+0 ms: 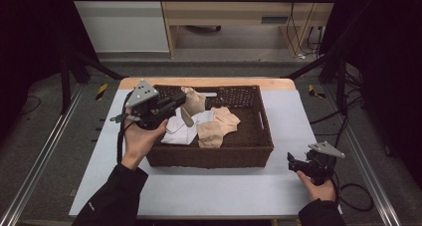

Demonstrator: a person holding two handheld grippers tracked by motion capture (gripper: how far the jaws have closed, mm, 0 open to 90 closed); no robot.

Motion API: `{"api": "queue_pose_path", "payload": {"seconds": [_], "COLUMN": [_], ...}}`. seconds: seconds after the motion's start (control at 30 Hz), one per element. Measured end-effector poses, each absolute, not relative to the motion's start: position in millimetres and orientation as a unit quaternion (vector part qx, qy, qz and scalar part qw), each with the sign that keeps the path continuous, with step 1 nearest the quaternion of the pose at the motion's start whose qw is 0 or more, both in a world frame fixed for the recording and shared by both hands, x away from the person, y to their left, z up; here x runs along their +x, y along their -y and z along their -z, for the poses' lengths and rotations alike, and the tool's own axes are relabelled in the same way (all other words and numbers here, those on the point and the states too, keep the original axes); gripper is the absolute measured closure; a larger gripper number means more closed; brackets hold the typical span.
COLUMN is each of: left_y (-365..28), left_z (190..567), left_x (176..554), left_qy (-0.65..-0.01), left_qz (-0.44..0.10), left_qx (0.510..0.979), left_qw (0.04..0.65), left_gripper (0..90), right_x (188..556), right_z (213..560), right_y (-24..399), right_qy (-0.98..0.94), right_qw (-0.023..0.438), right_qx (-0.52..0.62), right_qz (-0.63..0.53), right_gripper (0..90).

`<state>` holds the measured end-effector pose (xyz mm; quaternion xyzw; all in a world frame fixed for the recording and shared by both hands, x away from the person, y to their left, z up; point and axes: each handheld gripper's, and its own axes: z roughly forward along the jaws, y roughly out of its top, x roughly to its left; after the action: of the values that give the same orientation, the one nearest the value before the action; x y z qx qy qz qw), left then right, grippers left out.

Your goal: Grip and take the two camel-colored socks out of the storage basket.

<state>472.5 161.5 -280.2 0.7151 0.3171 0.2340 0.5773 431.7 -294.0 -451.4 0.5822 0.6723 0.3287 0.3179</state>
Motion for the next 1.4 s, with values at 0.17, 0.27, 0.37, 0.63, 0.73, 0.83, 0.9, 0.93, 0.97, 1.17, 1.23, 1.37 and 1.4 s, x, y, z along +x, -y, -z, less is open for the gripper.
{"api": "queue_pose_path", "payload": {"seconds": [0.17,0.27,0.37,0.63,0.73,0.83,0.9,0.93,0.97,1.17,1.23,1.37,1.4], "left_y": [-168,-172,-176,-184,-188,-192,-195,-197,-198,-205,-205,-205,-205], "left_z": [275,275,276,287,296,306,314,319,323,348,357,380,385], "left_x": [454,444,433,407,399,392,389,388,386,378,376,374,374], "left_qy": [-0.309,-0.304,-0.298,-0.283,-0.283,-0.285,-0.285,-0.283,-0.285,-0.296,-0.295,-0.3,-0.303], "left_qz": [-0.236,-0.233,-0.228,-0.216,-0.212,-0.208,-0.204,-0.203,-0.199,-0.181,-0.174,-0.152,-0.148], "left_qx": [0.715,0.716,0.714,0.718,0.722,0.726,0.729,0.731,0.731,0.738,0.745,0.755,0.757], "left_qw": [0.581,0.584,0.591,0.598,0.595,0.591,0.588,0.587,0.587,0.579,0.573,0.562,0.559], "left_gripper": [87.8,87.8,87.8,87.8,87.8,87.8,87.8,87.8,87.8,87.8,87.8,87.8,87.8], "right_x": [431,431,430,430,430,430,430,430,430,430,430,429,429], "right_z": [451,451,451,451,451,451,451,451,451,452,452,452,452], "right_y": [294,294,294,293,293,292,292,292,292,292,292,292,292], "right_qy": [-0.672,-0.672,-0.672,-0.674,-0.674,-0.674,-0.675,-0.675,-0.675,-0.677,-0.677,-0.676,-0.677], "right_qw": [0.322,0.32,0.322,0.321,0.32,0.321,0.32,0.32,0.32,0.322,0.322,0.322,0.321], "right_qx": [0.58,0.581,0.58,0.579,0.579,0.579,0.578,0.579,0.578,0.576,0.577,0.578,0.578], "right_qz": [-0.328,-0.328,-0.329,-0.328,-0.328,-0.328,-0.328,-0.327,-0.327,-0.325,-0.325,-0.324,-0.324], "right_gripper": [6.3,6.3,6.3,6.4,6.4,6.5,6.5,6.5,6.6,6.6,6.6,6.6,6.7]}}
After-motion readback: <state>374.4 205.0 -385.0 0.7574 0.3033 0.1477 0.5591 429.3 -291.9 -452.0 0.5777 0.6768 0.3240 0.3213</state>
